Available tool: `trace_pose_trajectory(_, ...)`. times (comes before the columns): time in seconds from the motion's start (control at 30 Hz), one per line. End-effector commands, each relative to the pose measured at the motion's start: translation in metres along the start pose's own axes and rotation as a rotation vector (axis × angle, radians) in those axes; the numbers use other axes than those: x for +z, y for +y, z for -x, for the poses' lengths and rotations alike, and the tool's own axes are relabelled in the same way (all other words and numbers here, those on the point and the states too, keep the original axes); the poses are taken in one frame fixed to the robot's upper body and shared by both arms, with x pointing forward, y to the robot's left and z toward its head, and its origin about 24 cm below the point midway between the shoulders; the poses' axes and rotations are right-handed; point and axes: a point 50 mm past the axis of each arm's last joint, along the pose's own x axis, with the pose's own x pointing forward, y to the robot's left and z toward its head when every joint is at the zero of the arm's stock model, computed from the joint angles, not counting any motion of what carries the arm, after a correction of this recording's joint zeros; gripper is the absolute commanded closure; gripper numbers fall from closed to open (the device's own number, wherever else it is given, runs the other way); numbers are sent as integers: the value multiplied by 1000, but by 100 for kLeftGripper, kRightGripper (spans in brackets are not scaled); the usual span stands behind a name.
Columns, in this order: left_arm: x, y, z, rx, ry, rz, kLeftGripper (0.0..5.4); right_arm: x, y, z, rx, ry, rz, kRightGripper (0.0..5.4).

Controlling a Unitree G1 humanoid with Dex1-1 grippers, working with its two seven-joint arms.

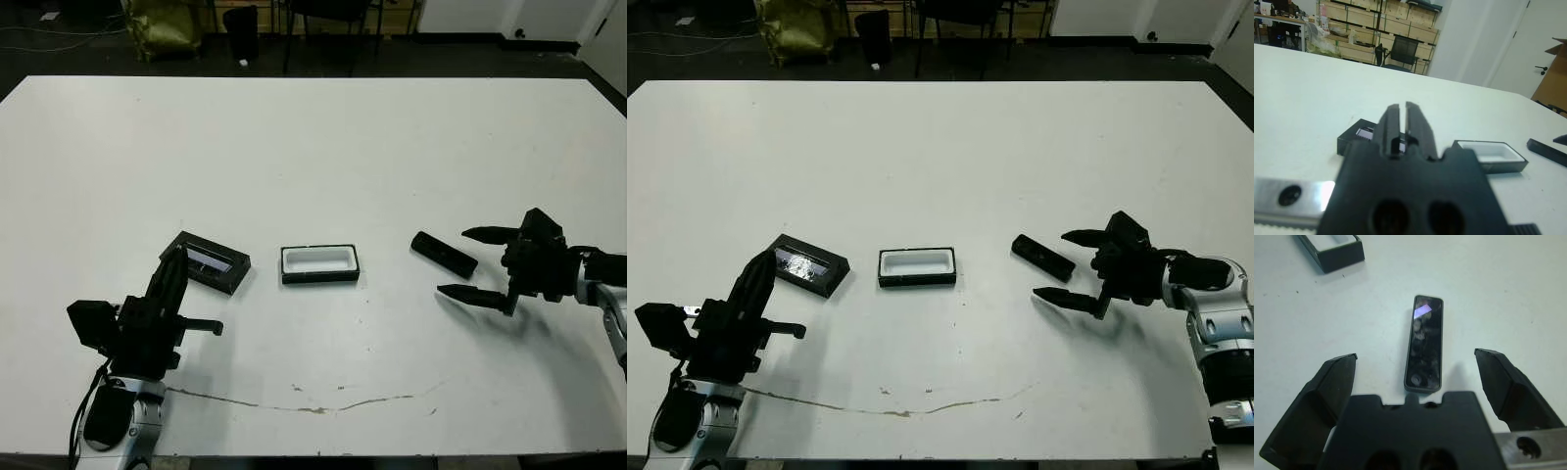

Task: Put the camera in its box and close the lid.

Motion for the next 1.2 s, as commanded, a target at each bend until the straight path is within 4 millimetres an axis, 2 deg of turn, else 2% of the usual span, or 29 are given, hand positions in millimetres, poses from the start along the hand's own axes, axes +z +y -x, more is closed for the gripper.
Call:
trace_pose_trajectory(0.03, -6, 2, 3, 15, 34, -7, 540, -4, 1, -5, -5, 35, -26, 2)
trace_pose_trajectory(0.43, -5, 2, 4, 20, 35, -5, 540, -19, 3, -10, -59, 76, -96, 2)
trace_pose_trajectory(0.5, -5, 2, 4, 19, 32, -12, 540, -21, 5, -11, -79, 85, -111, 22)
trace_pose_trajectory(0.77, -6, 2, 5, 23, 33, -16, 540, -30, 13, -17, -99, 129, -83, 193)
trace_pose_trajectory(0.9, -5, 3, 4, 17, 34, -17, 540, -34, 16, -21, -62, 148, -69, 221)
trace_pose_trajectory(1.0, -5, 4, 4, 21, 34, -20, 540, -37, 19, -24, -13, 168, -100, 287)
trace_pose_trajectory(1.2, -4, 3, 3, 22, 36, -24, 540, -35, 20, -26, 51, 211, -46, 418)
